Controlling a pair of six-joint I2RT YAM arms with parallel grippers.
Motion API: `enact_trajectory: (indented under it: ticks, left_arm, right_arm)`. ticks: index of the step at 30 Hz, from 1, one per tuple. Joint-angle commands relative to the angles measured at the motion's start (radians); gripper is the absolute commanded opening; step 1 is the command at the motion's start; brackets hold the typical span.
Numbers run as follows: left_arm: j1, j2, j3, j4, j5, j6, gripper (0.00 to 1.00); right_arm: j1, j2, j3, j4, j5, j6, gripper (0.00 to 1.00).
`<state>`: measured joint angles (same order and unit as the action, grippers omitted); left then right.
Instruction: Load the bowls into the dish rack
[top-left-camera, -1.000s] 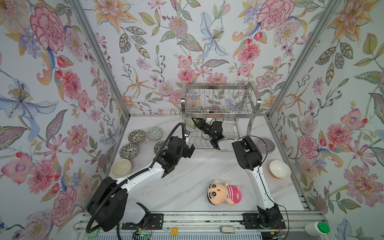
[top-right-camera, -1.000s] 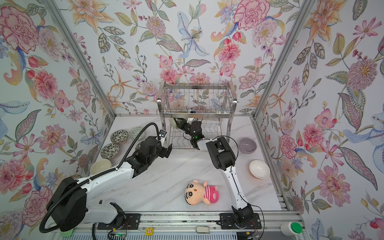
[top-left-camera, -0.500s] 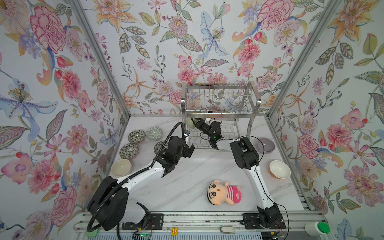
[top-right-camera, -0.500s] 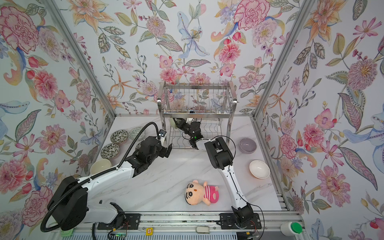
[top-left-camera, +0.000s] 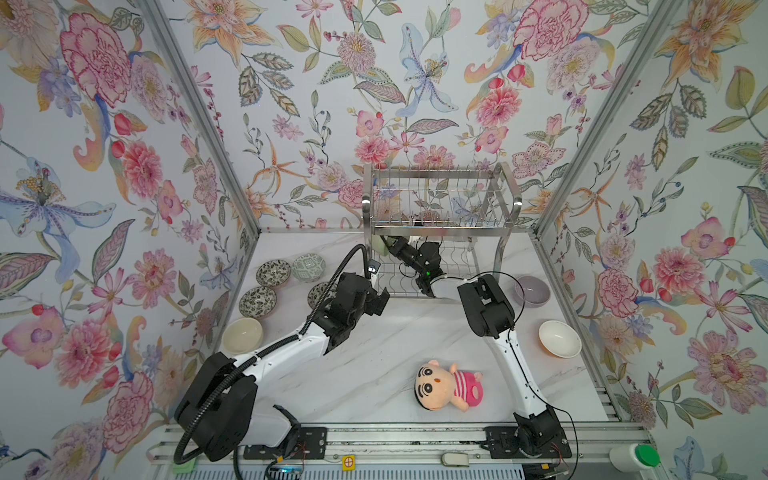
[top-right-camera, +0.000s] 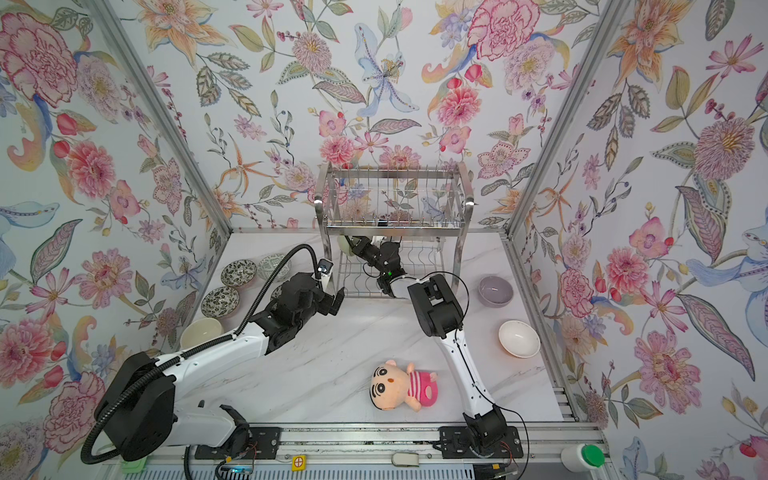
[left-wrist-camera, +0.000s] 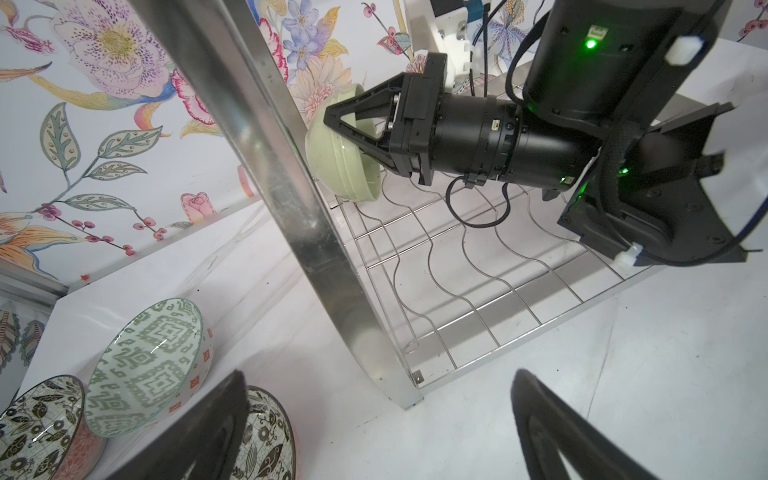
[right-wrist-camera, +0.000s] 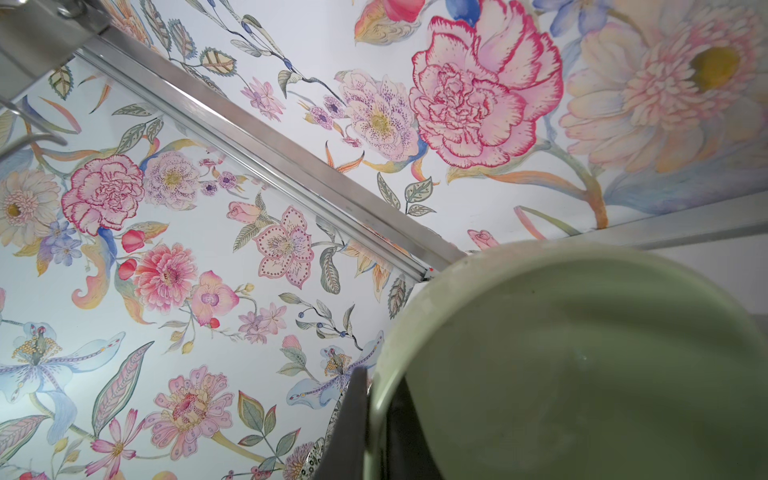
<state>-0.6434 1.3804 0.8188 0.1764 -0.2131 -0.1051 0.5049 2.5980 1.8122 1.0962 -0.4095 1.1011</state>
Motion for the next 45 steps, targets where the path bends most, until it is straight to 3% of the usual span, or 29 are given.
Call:
enact_trajectory:
  ticks: [1, 27, 45]
  left_arm:
    - [0.008, 0.003, 0.031, -0.012, 0.02, -0.007, 0.99]
    - [0.009, -0.004, 0.033, -0.014, 0.02, -0.002, 0.99]
    - [0.005, -0.001, 0.039, -0.022, 0.03, -0.002, 0.99]
  right_arm:
    - [0.013, 0.004, 0.031, 0.028, -0.029, 0.006, 0.0]
    - [0.004, -0.062, -0.103, 0.0, -0.122, -0.006, 0.0]
    - [-0.005, -0.096, -0.14, -0.073, -0.159, -0.053, 0.12]
